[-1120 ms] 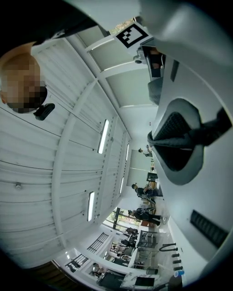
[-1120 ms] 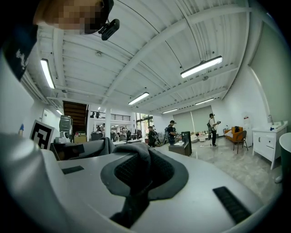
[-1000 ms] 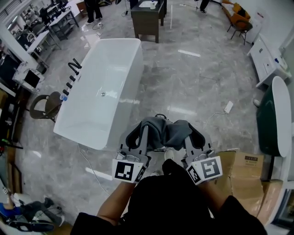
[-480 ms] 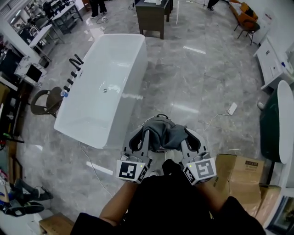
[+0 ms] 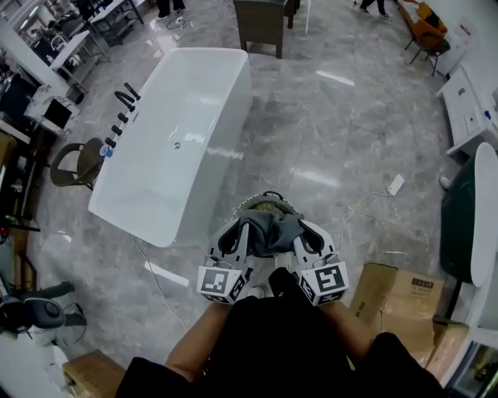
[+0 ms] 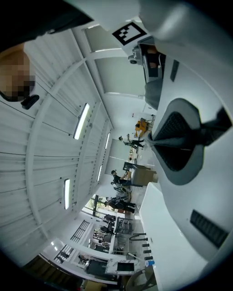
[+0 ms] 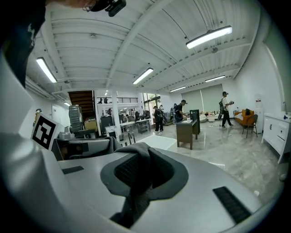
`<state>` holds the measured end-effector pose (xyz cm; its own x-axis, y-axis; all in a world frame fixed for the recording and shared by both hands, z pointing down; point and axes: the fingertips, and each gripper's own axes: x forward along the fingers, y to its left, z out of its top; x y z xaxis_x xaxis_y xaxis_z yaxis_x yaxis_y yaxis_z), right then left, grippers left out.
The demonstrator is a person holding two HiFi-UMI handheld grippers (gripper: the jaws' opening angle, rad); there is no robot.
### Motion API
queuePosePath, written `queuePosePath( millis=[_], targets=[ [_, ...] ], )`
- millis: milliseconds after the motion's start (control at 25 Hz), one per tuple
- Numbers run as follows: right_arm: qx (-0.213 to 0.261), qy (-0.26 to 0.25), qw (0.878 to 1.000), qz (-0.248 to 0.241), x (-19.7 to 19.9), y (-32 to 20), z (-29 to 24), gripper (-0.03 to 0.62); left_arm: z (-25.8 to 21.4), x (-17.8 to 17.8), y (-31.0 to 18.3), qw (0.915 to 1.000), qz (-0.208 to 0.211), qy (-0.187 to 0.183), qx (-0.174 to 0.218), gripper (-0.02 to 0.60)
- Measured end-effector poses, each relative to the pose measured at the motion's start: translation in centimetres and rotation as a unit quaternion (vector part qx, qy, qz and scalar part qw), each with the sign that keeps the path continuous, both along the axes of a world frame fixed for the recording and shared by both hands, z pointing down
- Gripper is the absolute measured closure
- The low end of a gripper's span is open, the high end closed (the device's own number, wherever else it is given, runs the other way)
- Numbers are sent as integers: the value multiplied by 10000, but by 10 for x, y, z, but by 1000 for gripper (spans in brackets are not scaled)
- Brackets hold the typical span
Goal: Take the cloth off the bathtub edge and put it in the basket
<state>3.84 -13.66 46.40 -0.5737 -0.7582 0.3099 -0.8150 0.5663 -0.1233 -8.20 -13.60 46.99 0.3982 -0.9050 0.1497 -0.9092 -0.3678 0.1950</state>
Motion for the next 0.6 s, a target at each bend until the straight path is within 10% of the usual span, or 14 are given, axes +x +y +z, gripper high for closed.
queuePosePath(
  millis=[600],
  targets=[
    [-474, 69, 9970, -609, 3, -47, 76, 547, 77, 16, -40, 9955, -672, -355, -569, 548]
  ],
)
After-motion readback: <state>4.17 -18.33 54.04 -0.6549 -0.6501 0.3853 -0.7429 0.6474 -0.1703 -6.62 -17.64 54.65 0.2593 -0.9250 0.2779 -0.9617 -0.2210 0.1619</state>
